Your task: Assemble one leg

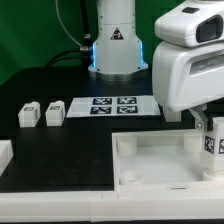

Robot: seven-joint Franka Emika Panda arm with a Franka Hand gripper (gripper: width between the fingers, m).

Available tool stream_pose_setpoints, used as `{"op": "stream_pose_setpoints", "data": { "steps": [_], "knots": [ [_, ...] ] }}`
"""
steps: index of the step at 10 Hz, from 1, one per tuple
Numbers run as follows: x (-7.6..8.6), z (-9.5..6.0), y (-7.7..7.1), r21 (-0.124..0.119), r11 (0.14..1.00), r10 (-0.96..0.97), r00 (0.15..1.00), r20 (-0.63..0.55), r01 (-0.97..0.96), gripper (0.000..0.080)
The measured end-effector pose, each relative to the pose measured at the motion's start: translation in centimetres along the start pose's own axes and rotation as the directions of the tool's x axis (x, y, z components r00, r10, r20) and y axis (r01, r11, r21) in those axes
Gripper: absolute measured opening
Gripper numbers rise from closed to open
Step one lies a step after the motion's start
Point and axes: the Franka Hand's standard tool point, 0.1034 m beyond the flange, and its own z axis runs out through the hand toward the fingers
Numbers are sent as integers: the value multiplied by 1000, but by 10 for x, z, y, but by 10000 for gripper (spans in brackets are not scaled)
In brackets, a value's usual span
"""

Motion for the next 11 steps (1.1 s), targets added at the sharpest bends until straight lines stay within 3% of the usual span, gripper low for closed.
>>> {"op": "stream_pose_setpoints", "data": {
  "steps": [4,6,8,9,10,11],
  "knots": [
    [3,5,11,4,1000,27,999,36,-27,649],
    [-3,20,11,6,999,34,998,46,-34,649],
    [-1,18,11,6,999,34,999,43,-34,649],
    [-1,18,11,6,999,47,998,44,-47,517],
    [-1,18,11,7,998,56,998,43,-56,517],
    [-1,18,9,10,980,196,980,43,-197,371]
  ]
}}
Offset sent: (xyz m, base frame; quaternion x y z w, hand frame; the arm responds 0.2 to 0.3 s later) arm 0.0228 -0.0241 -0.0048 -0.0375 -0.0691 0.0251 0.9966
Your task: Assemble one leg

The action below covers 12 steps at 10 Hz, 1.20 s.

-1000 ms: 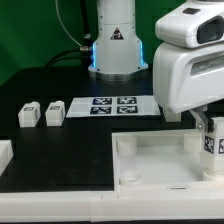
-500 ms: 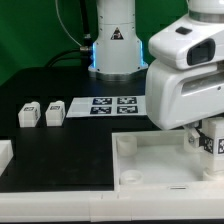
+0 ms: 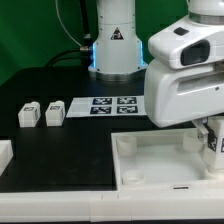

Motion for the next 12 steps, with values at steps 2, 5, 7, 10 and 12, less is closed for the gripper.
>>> {"op": "stream_pose_setpoints", "data": {
  "steps": [2,5,7,10,12],
  "knots": [
    [0,0,2,1,985,172,985,1,-172,299],
    [8,2,4,67,830,556,830,-28,-554,296],
    [10,4,-2,115,576,815,580,0,-809,296],
    [14,4,-6,148,217,971,229,72,-965,296],
    [16,4,-6,161,176,979,190,77,-971,297]
  ]
}}
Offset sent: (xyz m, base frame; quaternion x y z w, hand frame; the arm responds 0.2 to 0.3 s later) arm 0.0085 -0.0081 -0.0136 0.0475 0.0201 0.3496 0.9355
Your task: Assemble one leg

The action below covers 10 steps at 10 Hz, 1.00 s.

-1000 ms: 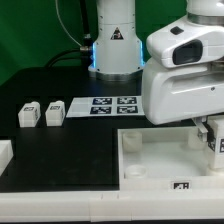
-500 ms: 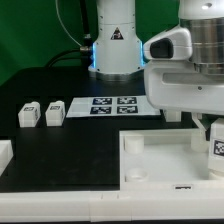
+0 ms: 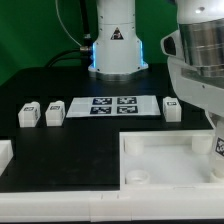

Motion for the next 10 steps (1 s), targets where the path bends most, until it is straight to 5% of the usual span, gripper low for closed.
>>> {"op": "stream_pose_setpoints", "data": {
  "steps": [1,3,8,10],
  "knots": [
    [0,0,0,0,1000,-21,1000,0,21,297],
    [1,-2,0,-5,990,-142,990,-5,142,612],
    [5,-8,-4,-28,746,-666,746,-26,665,649],
    [8,-10,-4,-60,493,-870,492,-24,868,649]
  ]
}}
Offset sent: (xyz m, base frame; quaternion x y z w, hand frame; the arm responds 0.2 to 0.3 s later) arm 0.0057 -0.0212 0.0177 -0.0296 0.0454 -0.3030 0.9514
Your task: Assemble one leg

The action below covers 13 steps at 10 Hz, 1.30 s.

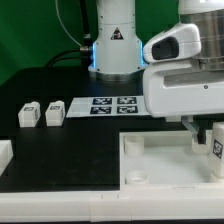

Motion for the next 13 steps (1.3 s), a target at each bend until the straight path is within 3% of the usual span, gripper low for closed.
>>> {"op": "stream_pose_setpoints", "data": {
  "steps": [2,3,4,5,6,7,9,10,11,13],
  "knots": [
    [1,-1,2,-24,959,-283,959,1,283,649],
    [1,-1,2,-19,972,-234,972,0,234,649],
    [0,0,2,-20,971,-236,972,1,236,516],
    [0,0,1,-16,981,-195,981,1,195,516],
    [-1,1,0,-8,998,-57,998,0,57,377],
    [0,1,2,-8,997,76,997,-1,-76,310],
    [0,2,4,7,957,291,957,3,-291,310],
    [1,3,8,36,881,472,882,7,-472,305],
    [0,4,7,36,809,587,810,14,-587,305],
    [0,4,2,49,524,849,526,59,-851,299]
  ]
}}
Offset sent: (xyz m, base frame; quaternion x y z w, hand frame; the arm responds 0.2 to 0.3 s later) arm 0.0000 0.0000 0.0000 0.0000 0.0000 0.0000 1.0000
